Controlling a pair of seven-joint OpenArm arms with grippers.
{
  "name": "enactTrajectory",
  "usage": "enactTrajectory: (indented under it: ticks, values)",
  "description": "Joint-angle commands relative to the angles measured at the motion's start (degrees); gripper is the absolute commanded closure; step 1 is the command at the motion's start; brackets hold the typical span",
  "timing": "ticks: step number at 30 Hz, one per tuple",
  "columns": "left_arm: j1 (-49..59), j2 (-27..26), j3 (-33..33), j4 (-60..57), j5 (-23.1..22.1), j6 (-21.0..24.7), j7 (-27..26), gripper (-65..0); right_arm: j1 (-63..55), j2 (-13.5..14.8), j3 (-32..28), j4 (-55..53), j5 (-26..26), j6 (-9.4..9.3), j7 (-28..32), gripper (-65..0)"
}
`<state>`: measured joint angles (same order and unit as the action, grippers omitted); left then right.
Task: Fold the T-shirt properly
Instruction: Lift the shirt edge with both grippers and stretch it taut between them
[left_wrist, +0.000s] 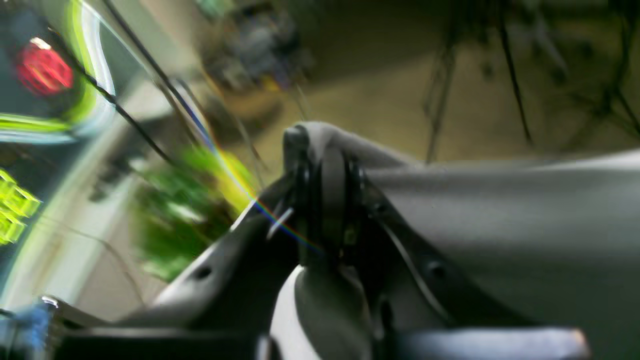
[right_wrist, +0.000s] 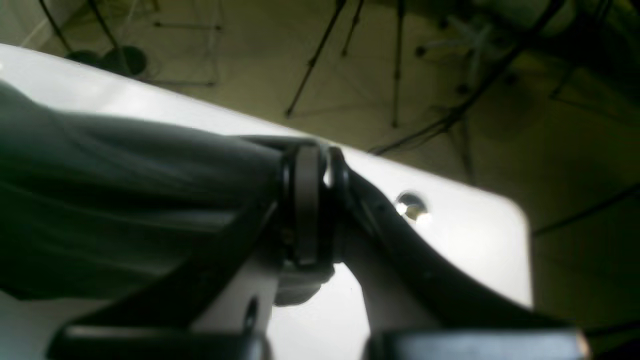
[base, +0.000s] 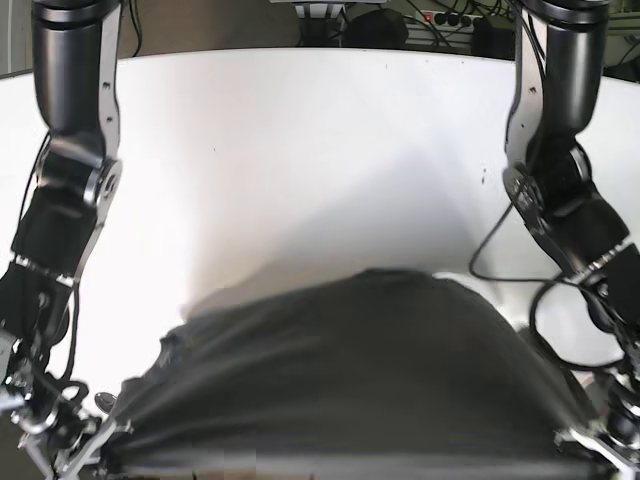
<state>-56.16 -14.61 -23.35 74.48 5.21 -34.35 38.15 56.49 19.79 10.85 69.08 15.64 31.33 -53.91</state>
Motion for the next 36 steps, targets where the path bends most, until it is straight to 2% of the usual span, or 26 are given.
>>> enactTrajectory:
  ticks: [1, 9, 13, 17, 26, 27, 30, 36]
  values:
    - [-4.89, -0.47, 0.19, 0.82, -0.69, 0.55, -1.71, 0.0, 5.80, 1.35, -0.96, -0.02, 0.58, -0.17, 2.00, -2.2]
    - [-10.78, -2.75, 0.19, -0.59, -0.95, 0.55, -1.71, 0.0, 13.18, 1.44, -2.19, -0.73, 0.67, 0.10, -1.08, -2.2]
    - [-8.32, -2.66, 0.10, 0.91, -1.21, 0.46, -1.71, 0.0, 12.21, 3.11, -1.93, 0.68, 0.93, 0.10, -2.75, -2.2]
    - [-2.70, -2.66, -0.16, 4.86, -1.21, 0.46, -1.62, 0.0, 5.88, 3.81, -1.49, 5.95, 0.93, 0.18, -3.36, -2.2]
    - [12.95, -2.49, -0.34, 14.09, -1.39, 0.19, 3.04, 0.0, -13.90, 3.20, 8.01, 18.70, 0.93, 0.18, -5.91, -2.2]
    - [14.45, -2.49, -0.34, 14.80, -1.39, 0.19, 3.04, 0.0, -15.57, 3.02, 8.88, 19.40, 0.93, 0.18, -5.91, -2.2]
    - [20.25, -2.40, -0.43, 17.00, -2.00, 0.19, 3.04, 0.0, -21.37, 0.21, 12.14, 21.78, 1.02, 0.18, -6.09, -2.2]
    - [33.17, -2.49, -4.47, 21.21, -7.54, 0.19, 3.12, 0.0, -33.50, -2.96, 15.74, 28.64, 1.02, 0.18, -6.09, -2.2]
